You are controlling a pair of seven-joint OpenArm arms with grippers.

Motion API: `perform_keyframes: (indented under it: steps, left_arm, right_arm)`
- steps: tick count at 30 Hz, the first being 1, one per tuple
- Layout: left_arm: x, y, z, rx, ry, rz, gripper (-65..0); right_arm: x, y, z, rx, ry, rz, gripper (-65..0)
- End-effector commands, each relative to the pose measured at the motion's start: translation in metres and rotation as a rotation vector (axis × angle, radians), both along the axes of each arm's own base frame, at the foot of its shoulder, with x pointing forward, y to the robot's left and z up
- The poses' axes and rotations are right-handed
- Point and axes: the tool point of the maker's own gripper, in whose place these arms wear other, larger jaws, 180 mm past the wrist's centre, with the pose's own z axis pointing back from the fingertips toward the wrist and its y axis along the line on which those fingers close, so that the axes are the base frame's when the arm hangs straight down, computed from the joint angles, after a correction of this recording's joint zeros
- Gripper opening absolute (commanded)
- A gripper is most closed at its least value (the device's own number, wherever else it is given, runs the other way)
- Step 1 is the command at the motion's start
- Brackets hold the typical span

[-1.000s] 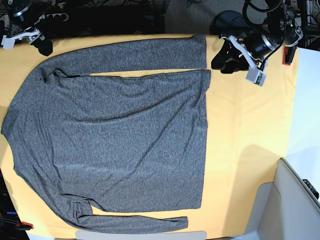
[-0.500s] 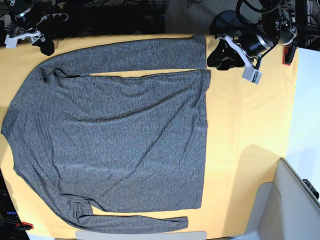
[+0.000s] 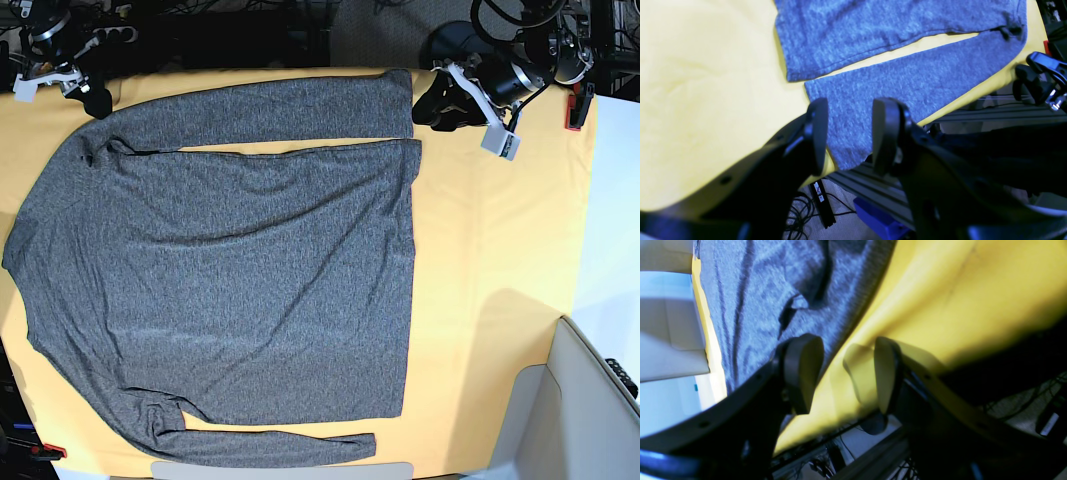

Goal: Fold the T-shirt properly
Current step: 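Grasp the shirt's shoulder corners with both grippers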

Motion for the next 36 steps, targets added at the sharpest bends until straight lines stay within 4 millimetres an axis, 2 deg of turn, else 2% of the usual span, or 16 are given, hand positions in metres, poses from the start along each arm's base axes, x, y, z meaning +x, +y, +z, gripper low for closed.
perform_keyframes:
  steps: [1, 6, 12, 24, 36]
  left_arm:
    - [0.003, -0.002, 0.008, -0.012, -0.029, -0.01, -43.2]
    - [0.003, -0.002, 0.008, -0.011, -0.029, -0.011, -43.2]
    - [0.003, -0.002, 0.008, -0.01, -0.031, -0.01, -43.2]
    - [0.004, 0.0, 0.008, -0.009, -0.032, -0.007, -43.2]
    - [0.003, -0.001, 0.008, -0.009, -0.03, -0.01, -43.2]
  right_arm:
    - [0.006, 0.001, 0.012, -0.016, -0.032, 0.025, -35.9]
    - [0.019, 0.005, 0.024, -0.024, -0.081, 0.04, -35.9]
    - [0.029, 0.009, 0.025, -0.01, -0.105, 0.032, -35.9]
    - [0.011, 0.016, -0.017, 0.096, -0.016, -0.031, -35.9]
    - [-0.009, 0.019, -0.025, 0.105, 0.029, -0.046, -35.9]
